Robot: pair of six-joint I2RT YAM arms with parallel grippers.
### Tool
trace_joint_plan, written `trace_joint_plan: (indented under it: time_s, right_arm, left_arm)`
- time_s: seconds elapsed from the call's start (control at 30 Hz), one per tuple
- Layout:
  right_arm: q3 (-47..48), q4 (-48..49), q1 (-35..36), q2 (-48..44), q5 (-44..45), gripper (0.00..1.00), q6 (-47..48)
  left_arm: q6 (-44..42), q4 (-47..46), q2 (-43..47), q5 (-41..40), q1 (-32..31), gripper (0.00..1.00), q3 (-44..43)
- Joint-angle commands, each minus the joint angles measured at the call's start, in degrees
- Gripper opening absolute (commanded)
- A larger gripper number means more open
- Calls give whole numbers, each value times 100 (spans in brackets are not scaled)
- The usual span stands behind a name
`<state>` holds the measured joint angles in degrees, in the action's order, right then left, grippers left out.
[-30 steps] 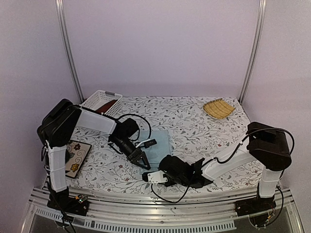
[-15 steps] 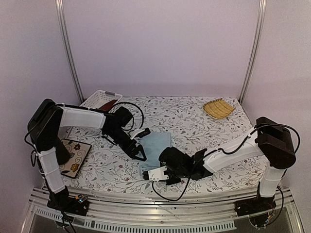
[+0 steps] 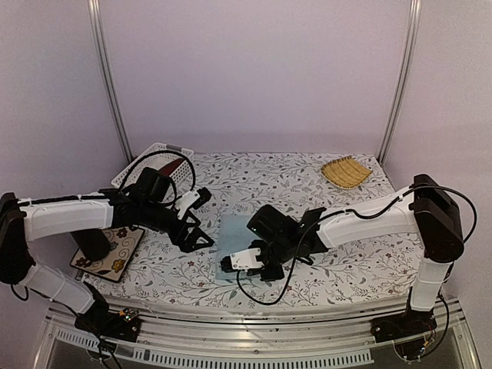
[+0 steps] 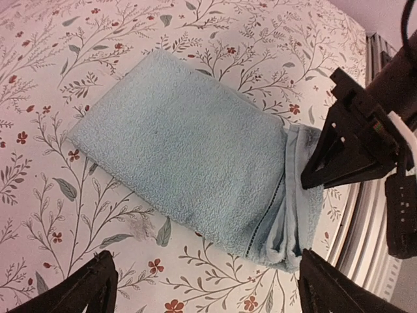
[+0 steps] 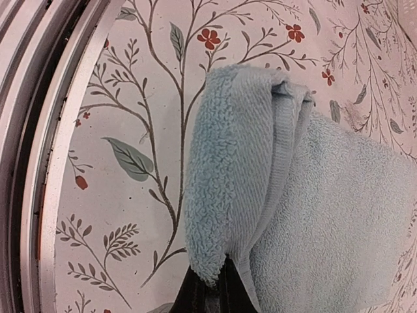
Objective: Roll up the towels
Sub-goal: Roll the towel at the center of the board.
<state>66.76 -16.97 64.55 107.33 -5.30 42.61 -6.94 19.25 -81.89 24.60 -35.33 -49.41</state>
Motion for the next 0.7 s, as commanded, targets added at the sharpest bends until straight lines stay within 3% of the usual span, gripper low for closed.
trace_joint_plan:
  time_s: [0.0,0.4,0.67]
  right_arm:
    - [726,-1104,-229,290,-1282,2,-202]
    - [1487,-2037,-489,1074,-2325,2,-398]
    - [2027,-2607,-692,1551,-3031,2,-568]
  left_arm:
    - [8,-1262,946,-212,24,97,766]
    - [-1005,-1431,1578,-1559,-867,96,1560]
    - [-1745,-1924,2485,-1798,-1465,95,2316]
